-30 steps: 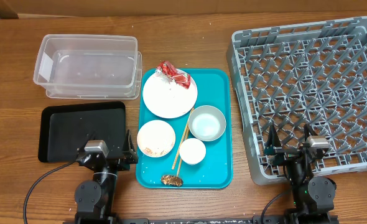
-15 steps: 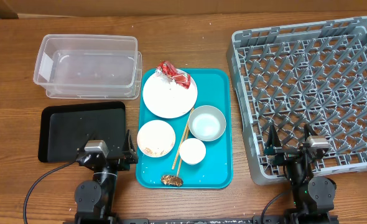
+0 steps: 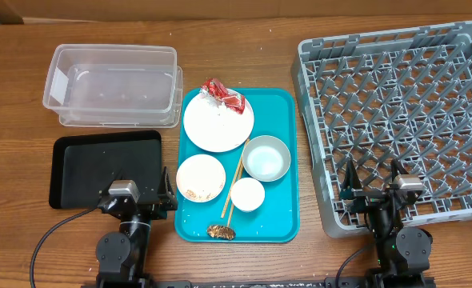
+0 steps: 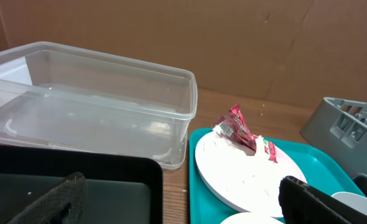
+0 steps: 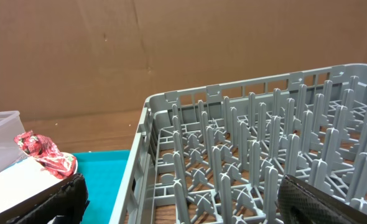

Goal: Sort waste into correct bins and load items into the dishwasher

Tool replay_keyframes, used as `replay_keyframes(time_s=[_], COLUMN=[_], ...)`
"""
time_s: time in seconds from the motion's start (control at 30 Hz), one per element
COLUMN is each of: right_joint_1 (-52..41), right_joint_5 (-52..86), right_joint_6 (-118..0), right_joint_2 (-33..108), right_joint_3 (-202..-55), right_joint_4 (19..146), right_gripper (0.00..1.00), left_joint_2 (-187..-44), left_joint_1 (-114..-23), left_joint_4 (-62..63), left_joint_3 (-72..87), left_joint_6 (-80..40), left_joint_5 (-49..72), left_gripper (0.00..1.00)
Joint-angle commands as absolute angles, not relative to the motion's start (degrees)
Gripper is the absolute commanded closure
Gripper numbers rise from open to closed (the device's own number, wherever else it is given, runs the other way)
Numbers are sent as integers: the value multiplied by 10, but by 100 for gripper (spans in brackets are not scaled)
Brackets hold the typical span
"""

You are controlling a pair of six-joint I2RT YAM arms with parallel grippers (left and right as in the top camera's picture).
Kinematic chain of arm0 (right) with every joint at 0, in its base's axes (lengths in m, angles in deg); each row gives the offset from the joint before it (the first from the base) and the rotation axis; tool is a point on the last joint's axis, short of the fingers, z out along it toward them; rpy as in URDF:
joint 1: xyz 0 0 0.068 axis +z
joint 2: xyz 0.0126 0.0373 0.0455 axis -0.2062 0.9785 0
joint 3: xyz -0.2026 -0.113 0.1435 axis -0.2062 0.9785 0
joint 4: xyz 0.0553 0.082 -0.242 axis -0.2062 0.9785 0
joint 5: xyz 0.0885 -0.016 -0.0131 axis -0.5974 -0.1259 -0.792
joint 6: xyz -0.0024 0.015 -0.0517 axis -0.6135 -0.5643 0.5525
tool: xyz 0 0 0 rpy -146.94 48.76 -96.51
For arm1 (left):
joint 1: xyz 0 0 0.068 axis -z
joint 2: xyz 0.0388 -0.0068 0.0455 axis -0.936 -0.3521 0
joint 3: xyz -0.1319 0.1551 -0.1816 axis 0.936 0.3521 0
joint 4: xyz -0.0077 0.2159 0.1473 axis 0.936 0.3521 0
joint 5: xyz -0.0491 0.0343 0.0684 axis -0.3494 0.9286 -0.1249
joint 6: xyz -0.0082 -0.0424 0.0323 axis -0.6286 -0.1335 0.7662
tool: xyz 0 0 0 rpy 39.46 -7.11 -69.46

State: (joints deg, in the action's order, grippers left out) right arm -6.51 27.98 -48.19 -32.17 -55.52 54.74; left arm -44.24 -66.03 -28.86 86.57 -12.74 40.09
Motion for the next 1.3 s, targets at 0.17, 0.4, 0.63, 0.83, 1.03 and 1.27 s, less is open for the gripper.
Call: replay_keyframes(time_s=[0.17,0.4,0.63,0.83,1.03,1.27], right_joint_1=[-62,-62,-62,-62,-62,-62], right_joint_5=[276,276,266,266,271,270], right_joint_6=[-482,-483,-488,-528,-530,-530], right_joint_2=[-321,-321,-321,-321,-311,-231], right_joint_3=[-549,-549,-549,-552,-585,-681], right_joint_4=[544,544,544,545,556,638], right_gripper=[0,0,0,0,0,0], left_joint_2=[-445,-445,-445,-445,-450,-535], left_joint_1=[-661,-662,-661,-661,-661,-661], left_joint_4=[-289,-290,-289,-285,-210,-126], left_joint_3=[868,868,868,863,810,703], left_joint_6=[-113,-112,-113,-112,-112,-112], left_joint_5=[396,402,396,369,369,368], left_gripper=[0,0,0,0,0,0])
